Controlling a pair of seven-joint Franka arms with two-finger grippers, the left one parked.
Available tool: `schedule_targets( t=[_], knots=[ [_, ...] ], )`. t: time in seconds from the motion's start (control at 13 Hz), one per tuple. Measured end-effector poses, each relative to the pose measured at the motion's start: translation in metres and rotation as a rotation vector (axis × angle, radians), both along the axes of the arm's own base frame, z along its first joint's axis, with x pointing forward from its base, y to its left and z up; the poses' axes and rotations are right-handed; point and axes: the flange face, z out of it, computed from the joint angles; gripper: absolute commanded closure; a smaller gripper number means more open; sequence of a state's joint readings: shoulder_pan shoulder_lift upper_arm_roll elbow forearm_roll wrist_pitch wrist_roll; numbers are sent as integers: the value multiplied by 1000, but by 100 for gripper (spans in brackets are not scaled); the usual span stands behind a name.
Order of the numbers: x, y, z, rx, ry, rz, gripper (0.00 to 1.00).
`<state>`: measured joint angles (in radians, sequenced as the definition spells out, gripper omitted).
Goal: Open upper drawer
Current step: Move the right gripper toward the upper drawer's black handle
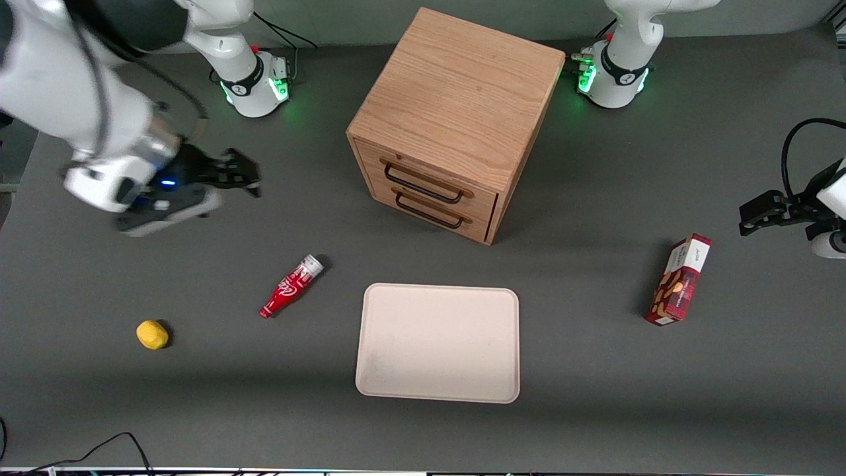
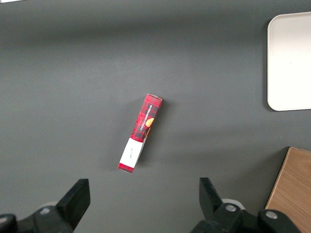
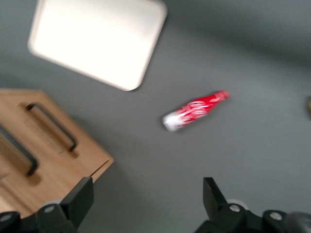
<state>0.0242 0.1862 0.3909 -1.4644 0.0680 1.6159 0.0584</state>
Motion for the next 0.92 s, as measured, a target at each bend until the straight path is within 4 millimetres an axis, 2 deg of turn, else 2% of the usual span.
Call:
schedule_targets(
  t=[0.15,0.38,0.54,0.69,0.92],
  knots=[
    [7,47,-45,66,31,65,0],
    [9,99,-96,139,66,129,0],
    [-1,135,-115,183,79,180,0],
    [-11,161,-131,208,97,216,0],
    [-21,182,-158,232,136,242,0]
  ],
)
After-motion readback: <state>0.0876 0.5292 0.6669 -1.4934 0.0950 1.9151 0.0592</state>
